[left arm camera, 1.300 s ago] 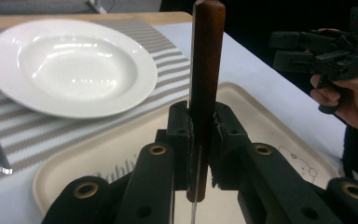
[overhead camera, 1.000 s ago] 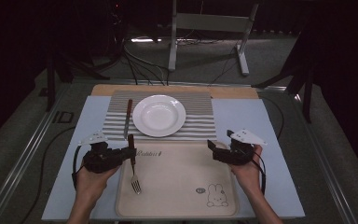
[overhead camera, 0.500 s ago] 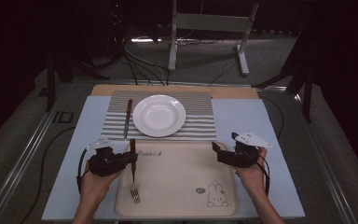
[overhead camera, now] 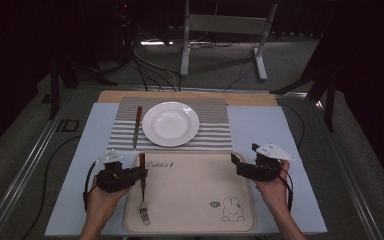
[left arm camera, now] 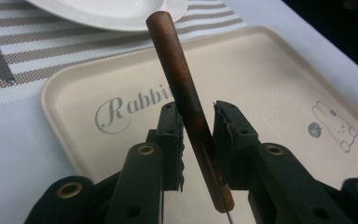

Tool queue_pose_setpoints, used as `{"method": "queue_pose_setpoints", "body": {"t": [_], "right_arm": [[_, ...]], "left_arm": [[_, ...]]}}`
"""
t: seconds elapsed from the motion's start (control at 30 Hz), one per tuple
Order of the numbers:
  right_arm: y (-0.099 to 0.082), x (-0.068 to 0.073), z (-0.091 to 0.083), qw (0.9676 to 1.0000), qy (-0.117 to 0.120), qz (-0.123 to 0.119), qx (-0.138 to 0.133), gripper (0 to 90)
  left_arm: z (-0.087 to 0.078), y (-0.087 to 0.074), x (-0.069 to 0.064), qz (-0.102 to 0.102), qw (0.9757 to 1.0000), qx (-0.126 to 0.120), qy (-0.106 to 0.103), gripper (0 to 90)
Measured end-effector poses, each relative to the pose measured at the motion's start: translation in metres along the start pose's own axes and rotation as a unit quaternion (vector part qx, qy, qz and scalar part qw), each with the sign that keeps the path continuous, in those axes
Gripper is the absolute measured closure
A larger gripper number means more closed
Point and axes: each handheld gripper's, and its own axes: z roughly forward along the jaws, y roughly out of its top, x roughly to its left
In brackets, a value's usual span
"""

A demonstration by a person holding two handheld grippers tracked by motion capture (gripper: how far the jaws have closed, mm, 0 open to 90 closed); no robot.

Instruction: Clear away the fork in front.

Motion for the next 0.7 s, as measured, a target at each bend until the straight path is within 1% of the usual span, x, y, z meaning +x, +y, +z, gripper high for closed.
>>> {"method": "queue_pose_setpoints", "body": {"t": [0.1, 0.3, 0.4, 0.53, 0.63, 0.7], "right_arm": [[-0.001, -0.001, -0.001, 1.0000, -0.002, 0.001, 0.000, 14.3], [-0.002, 0.000, -0.002, 1.0000, -0.001, 0.001, 0.001, 14.3], [-0.002, 0.000, -0.001, 1.0000, -0.001, 0.001, 0.003, 14.3], [-0.003, 0.000, -0.001, 1.0000, -0.001, 0.001, 0.004, 14.3], [-0.004, 0.000, -0.001, 1.0000, -0.001, 0.001, 0.004, 14.3], [-0.004, -0.001, -0.001, 1.0000, -0.001, 0.002, 0.004, 14.3]], "left_arm": [[0.001, -0.001, 0.005, 0.002, 1.0000, 0.005, 0.002, 71.7], [0.006, -0.001, 0.018, -0.006, 0.9999, 0.010, 0.003, 69.7], [0.010, -0.001, 0.023, -0.005, 0.9997, 0.019, 0.017, 68.1], [0.015, -0.001, 0.028, -0.006, 0.9993, 0.029, 0.024, 67.2], [0.017, -0.003, 0.029, -0.001, 0.9989, 0.039, 0.028, 66.2], [0.018, -0.004, 0.031, -0.002, 0.9986, 0.042, 0.032, 64.9]]}}
